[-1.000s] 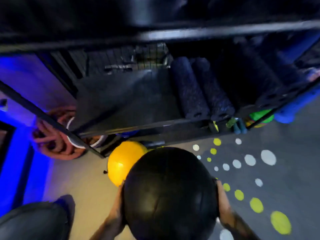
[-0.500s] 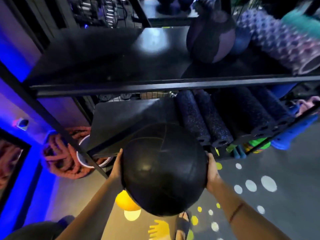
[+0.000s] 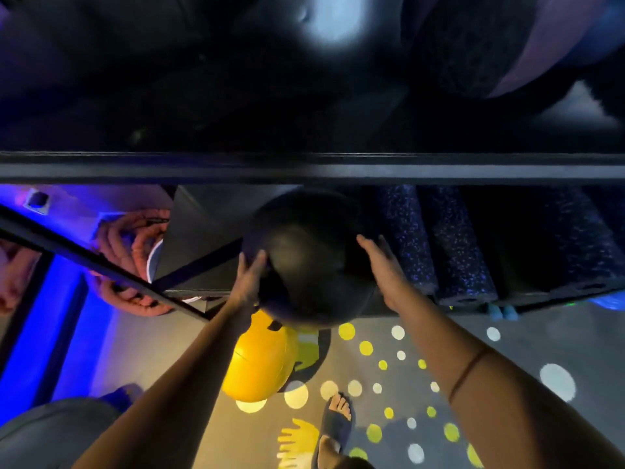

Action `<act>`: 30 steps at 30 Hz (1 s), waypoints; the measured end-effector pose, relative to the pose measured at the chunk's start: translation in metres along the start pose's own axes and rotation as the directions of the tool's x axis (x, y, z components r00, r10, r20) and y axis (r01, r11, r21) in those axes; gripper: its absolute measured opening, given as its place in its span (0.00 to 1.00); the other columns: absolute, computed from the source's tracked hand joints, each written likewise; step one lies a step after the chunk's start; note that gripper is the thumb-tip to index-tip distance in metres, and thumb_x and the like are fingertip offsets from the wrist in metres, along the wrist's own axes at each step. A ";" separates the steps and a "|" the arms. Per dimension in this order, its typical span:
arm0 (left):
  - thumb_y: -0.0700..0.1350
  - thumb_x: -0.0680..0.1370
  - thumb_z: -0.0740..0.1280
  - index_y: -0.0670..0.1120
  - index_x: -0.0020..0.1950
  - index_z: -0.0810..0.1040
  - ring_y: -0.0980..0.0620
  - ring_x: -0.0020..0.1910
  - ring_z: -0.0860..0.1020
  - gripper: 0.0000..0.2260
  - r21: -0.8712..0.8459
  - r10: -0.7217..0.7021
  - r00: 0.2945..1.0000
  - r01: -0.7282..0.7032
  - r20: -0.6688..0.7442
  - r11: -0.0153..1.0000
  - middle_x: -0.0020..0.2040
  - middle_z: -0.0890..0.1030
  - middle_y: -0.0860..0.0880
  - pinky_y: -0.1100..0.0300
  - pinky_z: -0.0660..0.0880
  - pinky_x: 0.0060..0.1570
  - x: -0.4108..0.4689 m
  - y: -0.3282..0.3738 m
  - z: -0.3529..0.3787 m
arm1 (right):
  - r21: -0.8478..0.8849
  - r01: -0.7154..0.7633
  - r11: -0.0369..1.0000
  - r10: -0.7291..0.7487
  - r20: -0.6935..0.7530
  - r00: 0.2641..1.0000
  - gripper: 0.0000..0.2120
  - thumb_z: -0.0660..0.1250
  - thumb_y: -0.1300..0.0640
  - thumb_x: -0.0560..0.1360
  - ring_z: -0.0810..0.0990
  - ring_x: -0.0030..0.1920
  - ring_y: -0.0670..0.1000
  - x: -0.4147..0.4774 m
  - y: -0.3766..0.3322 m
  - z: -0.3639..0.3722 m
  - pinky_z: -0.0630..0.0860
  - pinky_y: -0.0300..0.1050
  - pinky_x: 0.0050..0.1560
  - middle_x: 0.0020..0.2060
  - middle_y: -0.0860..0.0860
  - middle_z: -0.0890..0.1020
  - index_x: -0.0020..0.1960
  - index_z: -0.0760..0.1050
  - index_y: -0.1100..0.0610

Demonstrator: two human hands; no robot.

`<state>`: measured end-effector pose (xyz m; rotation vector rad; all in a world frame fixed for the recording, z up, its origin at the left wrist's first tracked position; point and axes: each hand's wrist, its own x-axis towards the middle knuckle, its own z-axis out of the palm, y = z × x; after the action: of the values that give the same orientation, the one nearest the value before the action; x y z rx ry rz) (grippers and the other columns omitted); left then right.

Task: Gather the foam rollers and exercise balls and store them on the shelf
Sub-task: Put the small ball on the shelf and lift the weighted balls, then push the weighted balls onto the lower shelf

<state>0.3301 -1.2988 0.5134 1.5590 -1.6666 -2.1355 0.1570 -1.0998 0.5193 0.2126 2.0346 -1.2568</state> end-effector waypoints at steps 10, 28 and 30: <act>0.60 0.83 0.61 0.60 0.84 0.46 0.34 0.76 0.67 0.34 0.767 0.297 0.947 -0.280 0.123 0.577 0.85 0.50 0.43 0.47 0.69 0.70 0.047 0.060 0.071 | -0.515 0.111 0.850 -0.130 -0.002 0.991 0.39 0.54 0.30 0.79 0.58 0.79 0.65 0.064 -0.051 -0.017 0.61 0.61 0.73 0.83 0.50 0.49 0.83 0.44 0.44; 0.43 0.84 0.64 0.53 0.85 0.43 0.60 0.78 0.46 0.37 0.550 0.402 0.868 -0.495 0.290 0.672 0.85 0.46 0.52 0.63 0.51 0.76 0.073 0.005 0.024 | -0.660 0.500 0.561 -0.694 -0.045 0.719 0.29 0.60 0.42 0.82 0.63 0.78 0.56 0.048 -0.010 0.017 0.70 0.57 0.69 0.80 0.51 0.61 0.80 0.60 0.48; 0.41 0.84 0.63 0.54 0.85 0.47 0.58 0.80 0.50 0.35 0.535 0.396 0.876 -0.482 0.276 0.693 0.84 0.53 0.52 0.61 0.54 0.77 0.068 -0.006 0.012 | -0.675 0.490 0.552 -0.691 -0.042 0.721 0.32 0.59 0.41 0.82 0.56 0.81 0.56 0.049 0.010 0.028 0.64 0.63 0.75 0.82 0.51 0.54 0.82 0.54 0.48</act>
<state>0.2904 -1.3242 0.4622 0.9071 -2.6139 -1.5742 0.1394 -1.1288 0.4730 -0.7343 2.8231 -0.8324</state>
